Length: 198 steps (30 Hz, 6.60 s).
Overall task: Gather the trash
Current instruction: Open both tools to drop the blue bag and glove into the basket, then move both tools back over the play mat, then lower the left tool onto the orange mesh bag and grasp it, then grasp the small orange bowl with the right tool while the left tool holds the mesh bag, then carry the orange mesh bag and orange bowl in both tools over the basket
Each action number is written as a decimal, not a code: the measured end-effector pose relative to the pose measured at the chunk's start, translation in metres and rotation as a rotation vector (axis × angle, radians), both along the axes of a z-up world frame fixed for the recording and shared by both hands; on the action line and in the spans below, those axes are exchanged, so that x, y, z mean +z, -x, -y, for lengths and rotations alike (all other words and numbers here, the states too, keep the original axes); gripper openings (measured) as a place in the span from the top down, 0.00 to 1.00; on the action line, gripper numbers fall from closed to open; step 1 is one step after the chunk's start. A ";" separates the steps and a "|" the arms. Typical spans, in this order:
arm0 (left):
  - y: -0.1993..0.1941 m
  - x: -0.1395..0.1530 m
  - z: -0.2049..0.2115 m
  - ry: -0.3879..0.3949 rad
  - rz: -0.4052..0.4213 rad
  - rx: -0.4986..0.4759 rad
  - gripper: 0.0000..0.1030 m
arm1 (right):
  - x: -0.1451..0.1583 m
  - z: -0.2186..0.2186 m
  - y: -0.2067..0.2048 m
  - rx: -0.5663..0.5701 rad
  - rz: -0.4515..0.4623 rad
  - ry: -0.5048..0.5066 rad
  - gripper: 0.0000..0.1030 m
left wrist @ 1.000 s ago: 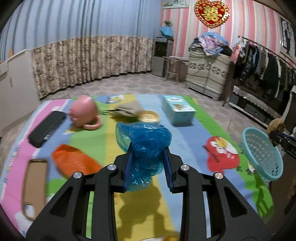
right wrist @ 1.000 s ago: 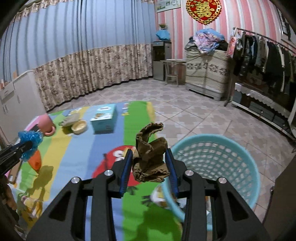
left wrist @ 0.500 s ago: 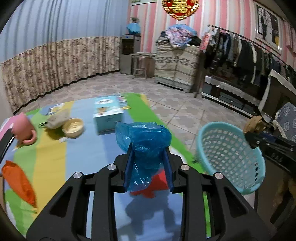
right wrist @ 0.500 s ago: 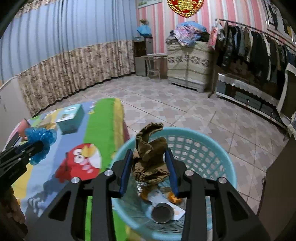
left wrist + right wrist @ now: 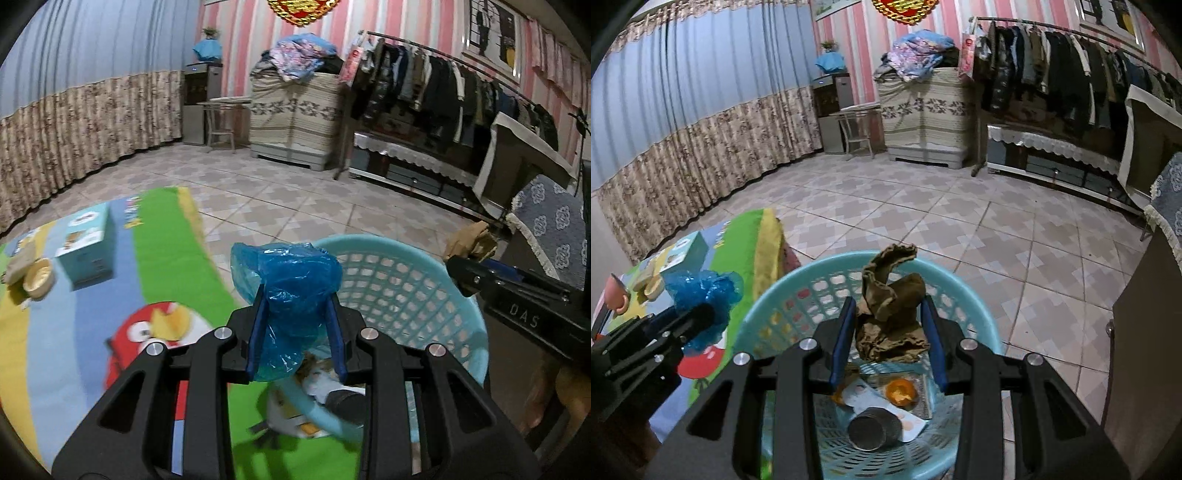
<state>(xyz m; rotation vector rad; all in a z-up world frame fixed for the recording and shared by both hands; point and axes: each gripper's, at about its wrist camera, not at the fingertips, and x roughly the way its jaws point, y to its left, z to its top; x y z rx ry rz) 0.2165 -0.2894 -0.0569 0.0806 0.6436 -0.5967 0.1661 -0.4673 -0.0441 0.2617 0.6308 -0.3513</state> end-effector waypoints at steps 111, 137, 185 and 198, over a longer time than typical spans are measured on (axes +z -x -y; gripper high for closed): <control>-0.042 -0.052 -0.330 -0.174 -0.256 0.605 0.70 | -0.021 -0.206 -0.057 0.301 -0.096 0.207 0.08; 0.022 -0.001 -0.465 -0.133 -0.073 0.644 0.84 | 0.001 -0.321 -0.068 0.427 -0.016 0.080 0.08; 0.044 -0.003 -0.634 -0.088 -0.004 0.836 0.85 | -0.035 -0.652 -0.116 0.922 -0.144 0.136 0.62; 0.030 0.026 -0.534 -0.105 0.047 0.674 0.85 | -0.003 -0.503 -0.087 0.770 -0.040 0.117 0.62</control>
